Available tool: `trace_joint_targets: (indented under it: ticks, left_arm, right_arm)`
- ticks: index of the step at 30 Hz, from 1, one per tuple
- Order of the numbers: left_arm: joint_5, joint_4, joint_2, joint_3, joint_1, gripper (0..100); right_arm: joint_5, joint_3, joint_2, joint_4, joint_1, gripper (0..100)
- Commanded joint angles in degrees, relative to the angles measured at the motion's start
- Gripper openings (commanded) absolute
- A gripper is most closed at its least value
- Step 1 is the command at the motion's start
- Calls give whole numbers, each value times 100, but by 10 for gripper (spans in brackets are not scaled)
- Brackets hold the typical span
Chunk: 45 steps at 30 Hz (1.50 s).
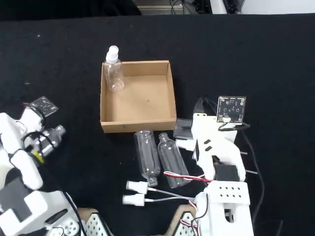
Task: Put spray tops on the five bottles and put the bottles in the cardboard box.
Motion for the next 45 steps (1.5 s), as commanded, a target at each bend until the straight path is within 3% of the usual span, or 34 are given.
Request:
trace_joint_targets:
  ticks: [1,6,11,13,18,23,30,38,45]
  left_arm:
    - [-378,1187,-642,-259,163,95]
    - [-422,1749,-809,-259,-163,116]
    - [-440,1679,-712,-330,-655,330]
    - [-448,1380,-738,-347,-866,370]
    - [-387,958,-747,-321,-901,370]
    - [-70,1521,-756,-470,-330,370]
    - [264,1538,-695,-312,233,370]
    - [589,422,-721,514,382,370]
    - [633,211,-756,848,374,367]
  right_arm:
    - [-9,-48,-127,-123,18,15]
    - [-9,-48,-127,-123,18,15]
    - [-9,-48,-127,-123,18,15]
    - [-9,-40,-127,-123,18,15]
    - [-9,-48,-127,-123,0,15]
    - [-9,-22,-127,-123,-220,15]
    - [-9,-22,-127,-123,-211,15]
    - [-9,-22,-127,-123,-211,15]
    - [-9,-48,-127,-123,-220,15]
